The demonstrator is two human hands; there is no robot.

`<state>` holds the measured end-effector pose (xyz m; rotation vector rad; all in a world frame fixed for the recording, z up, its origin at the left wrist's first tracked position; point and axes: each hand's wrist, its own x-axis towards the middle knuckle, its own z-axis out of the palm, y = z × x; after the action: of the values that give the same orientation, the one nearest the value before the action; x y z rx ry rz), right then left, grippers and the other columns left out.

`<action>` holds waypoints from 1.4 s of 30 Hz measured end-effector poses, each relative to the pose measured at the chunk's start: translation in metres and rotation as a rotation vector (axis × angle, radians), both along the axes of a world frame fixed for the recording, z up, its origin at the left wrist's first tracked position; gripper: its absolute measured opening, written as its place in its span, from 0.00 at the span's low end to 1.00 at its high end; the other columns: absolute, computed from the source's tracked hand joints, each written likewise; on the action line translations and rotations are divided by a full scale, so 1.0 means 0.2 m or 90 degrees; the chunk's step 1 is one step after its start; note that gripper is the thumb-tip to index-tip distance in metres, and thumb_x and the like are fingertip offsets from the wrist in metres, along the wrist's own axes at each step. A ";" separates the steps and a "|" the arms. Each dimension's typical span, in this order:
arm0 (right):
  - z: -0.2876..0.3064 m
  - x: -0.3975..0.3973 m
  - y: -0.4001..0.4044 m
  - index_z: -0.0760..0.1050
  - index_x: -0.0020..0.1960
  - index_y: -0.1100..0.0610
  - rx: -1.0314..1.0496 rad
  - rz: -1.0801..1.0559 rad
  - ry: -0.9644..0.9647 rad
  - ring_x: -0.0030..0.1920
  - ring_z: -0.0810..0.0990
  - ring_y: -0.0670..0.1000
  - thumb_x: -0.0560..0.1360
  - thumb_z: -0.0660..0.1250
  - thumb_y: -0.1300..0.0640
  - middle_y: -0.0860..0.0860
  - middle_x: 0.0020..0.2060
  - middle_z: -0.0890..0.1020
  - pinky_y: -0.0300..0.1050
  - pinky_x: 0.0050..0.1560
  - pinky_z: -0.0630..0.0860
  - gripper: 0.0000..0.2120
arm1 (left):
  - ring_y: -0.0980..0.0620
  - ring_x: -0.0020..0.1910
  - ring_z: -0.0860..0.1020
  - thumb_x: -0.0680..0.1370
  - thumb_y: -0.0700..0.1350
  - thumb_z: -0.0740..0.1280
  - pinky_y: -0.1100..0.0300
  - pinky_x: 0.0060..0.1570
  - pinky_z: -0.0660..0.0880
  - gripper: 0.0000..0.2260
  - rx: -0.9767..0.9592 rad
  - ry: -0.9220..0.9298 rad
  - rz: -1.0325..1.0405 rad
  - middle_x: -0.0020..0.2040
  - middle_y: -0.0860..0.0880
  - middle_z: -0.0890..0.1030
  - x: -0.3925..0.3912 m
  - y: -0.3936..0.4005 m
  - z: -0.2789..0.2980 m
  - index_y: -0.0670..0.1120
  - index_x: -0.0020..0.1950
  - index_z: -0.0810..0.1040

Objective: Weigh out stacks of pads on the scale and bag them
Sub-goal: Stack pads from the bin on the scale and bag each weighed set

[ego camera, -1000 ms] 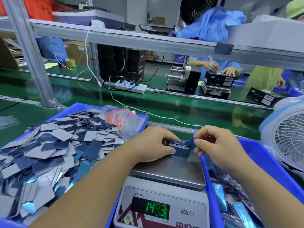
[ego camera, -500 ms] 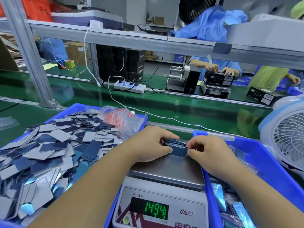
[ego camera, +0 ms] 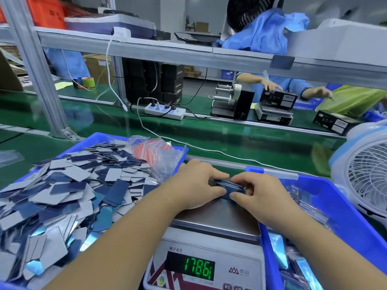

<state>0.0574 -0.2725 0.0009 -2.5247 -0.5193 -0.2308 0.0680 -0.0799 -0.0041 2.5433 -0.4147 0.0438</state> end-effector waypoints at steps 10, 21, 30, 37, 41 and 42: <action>-0.02 0.03 -0.03 0.76 0.45 0.42 0.007 -0.046 0.017 0.36 0.75 0.33 0.69 0.74 0.55 0.38 0.26 0.77 0.26 0.38 0.69 0.11 | 0.46 0.80 0.38 0.82 0.60 0.56 0.43 0.75 0.42 0.35 0.266 0.120 -0.101 0.83 0.53 0.47 -0.11 -0.06 0.02 0.59 0.80 0.35; -0.02 0.03 -0.02 0.77 0.49 0.43 -0.017 -0.069 0.021 0.33 0.73 0.35 0.70 0.72 0.57 0.37 0.29 0.75 0.25 0.34 0.66 0.11 | 0.49 0.80 0.38 0.81 0.59 0.57 0.43 0.77 0.41 0.38 0.221 0.107 -0.105 0.83 0.48 0.48 -0.13 -0.12 0.02 0.55 0.80 0.35; -0.03 0.03 -0.01 0.79 0.49 0.44 0.007 -0.044 -0.003 0.35 0.73 0.29 0.72 0.73 0.57 0.31 0.25 0.75 0.24 0.38 0.67 0.10 | 0.49 0.81 0.39 0.81 0.55 0.57 0.44 0.78 0.42 0.35 0.199 0.117 -0.107 0.83 0.49 0.47 -0.11 -0.12 0.02 0.53 0.81 0.40; 0.00 -0.02 0.03 0.77 0.40 0.43 0.069 0.014 -0.005 0.28 0.72 0.40 0.70 0.74 0.57 0.36 0.22 0.73 0.30 0.33 0.68 0.09 | 0.53 0.48 0.78 0.77 0.46 0.60 0.59 0.46 0.74 0.18 -0.128 0.004 0.174 0.55 0.57 0.80 0.04 0.15 0.07 0.54 0.67 0.74; 0.01 -0.05 0.06 0.77 0.44 0.43 0.011 0.051 0.029 0.34 0.74 0.30 0.71 0.73 0.58 0.24 0.28 0.73 0.25 0.37 0.68 0.10 | 0.44 0.45 0.79 0.78 0.46 0.63 0.56 0.43 0.75 0.07 -0.062 -0.024 0.382 0.45 0.49 0.82 0.15 0.33 -0.04 0.46 0.49 0.80; 0.01 -0.06 0.07 0.77 0.44 0.43 0.009 0.054 0.031 0.34 0.74 0.29 0.72 0.73 0.58 0.23 0.28 0.73 0.25 0.37 0.67 0.10 | 0.45 0.46 0.78 0.78 0.49 0.65 0.56 0.43 0.74 0.08 -0.054 0.000 0.395 0.47 0.49 0.82 0.17 0.35 -0.06 0.47 0.51 0.80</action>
<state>0.0457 -0.2591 0.0032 -2.4818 -0.6012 -0.1415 0.1017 -0.0099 -0.0164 2.4882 0.3805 0.2835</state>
